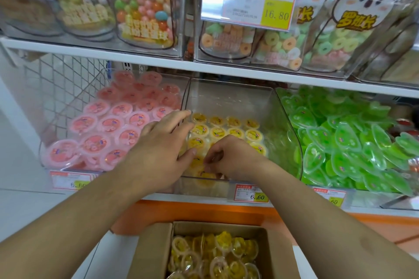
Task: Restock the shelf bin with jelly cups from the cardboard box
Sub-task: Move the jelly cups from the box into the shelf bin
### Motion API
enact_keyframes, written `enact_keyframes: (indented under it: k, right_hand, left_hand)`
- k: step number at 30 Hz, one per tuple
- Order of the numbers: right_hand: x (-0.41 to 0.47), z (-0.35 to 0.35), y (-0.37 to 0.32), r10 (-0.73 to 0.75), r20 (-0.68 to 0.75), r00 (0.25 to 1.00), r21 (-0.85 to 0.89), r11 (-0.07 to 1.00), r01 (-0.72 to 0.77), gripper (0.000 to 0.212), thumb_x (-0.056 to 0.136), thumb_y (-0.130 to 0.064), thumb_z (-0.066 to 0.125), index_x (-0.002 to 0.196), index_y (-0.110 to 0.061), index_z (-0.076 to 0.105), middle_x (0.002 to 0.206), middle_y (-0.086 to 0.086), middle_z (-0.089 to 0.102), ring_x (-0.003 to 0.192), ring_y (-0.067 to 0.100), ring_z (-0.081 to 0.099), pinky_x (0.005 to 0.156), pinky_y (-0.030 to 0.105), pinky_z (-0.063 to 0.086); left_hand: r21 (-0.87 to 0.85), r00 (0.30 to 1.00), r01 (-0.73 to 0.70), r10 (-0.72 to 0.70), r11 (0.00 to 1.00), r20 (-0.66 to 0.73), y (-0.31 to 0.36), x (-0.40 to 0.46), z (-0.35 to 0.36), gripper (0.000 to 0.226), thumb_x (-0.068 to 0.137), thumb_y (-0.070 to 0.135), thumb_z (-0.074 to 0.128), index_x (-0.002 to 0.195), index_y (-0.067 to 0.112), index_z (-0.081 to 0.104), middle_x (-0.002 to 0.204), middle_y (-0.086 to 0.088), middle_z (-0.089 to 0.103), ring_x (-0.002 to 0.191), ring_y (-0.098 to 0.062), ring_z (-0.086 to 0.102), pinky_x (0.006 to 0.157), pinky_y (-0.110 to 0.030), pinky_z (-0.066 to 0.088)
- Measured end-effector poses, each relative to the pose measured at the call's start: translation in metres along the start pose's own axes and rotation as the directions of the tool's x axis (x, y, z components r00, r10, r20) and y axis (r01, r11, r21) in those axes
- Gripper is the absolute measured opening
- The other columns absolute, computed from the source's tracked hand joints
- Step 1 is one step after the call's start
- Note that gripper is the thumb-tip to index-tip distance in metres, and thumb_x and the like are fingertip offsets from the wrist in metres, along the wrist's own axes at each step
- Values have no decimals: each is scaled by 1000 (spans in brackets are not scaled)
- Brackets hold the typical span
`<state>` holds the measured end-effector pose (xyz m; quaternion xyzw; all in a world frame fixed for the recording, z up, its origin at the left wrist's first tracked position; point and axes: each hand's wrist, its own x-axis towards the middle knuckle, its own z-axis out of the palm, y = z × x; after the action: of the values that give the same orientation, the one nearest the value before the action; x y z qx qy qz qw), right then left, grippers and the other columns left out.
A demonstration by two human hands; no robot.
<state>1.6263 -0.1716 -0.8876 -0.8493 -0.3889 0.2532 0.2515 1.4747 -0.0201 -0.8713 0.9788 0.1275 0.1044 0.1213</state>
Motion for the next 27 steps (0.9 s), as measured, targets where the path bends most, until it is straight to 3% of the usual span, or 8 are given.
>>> enact_keyframes:
  k: [3,8,16,21,27]
  right_hand:
    - [2,2,-3,-27,-38,999,-68,997,24,7,82,-23,87,86,-27,83,74,-9,74,75,10,72,70,28,60]
    - [4,4,-1,-37,-31,999,-85,996,34,12,79,-23,88,88,-30,83,77,-15,73,73,-2,65,63,16,48]
    - [5,-2,1,-121,66,990,-126,984,129,42,77,-35,91,114,-49,76,100,-16,63,85,5,60,73,24,51]
    - [11,-2,4,-151,84,985,-211,963,166,49,74,-39,92,117,-54,73,103,-14,58,90,5,56,82,29,53]
    - [18,3,1,-201,43,979,-325,923,204,59,73,-42,92,125,-49,66,100,-15,51,87,5,50,73,28,43]
  left_hand:
    - [-4,1000,-1,1,1000,-6,2,0,0,61,99,54,46,155,31,37,168,16,12,152,-23,25,125,-44,15]
    - [8,999,-18,18,1000,-29,3,-1,0,58,101,51,51,153,29,39,168,13,14,153,-20,23,125,-43,14]
    - [5,1000,-4,4,1000,-11,0,1,1,58,100,54,49,152,32,38,167,16,13,147,-24,34,124,-46,19]
    - [3,1000,2,-2,1000,8,-3,1,2,59,98,58,45,151,35,36,167,19,10,151,-27,28,124,-48,24]
    - [0,1000,19,-19,1000,21,-1,2,2,58,99,58,46,151,37,34,167,19,8,152,-28,25,124,-51,25]
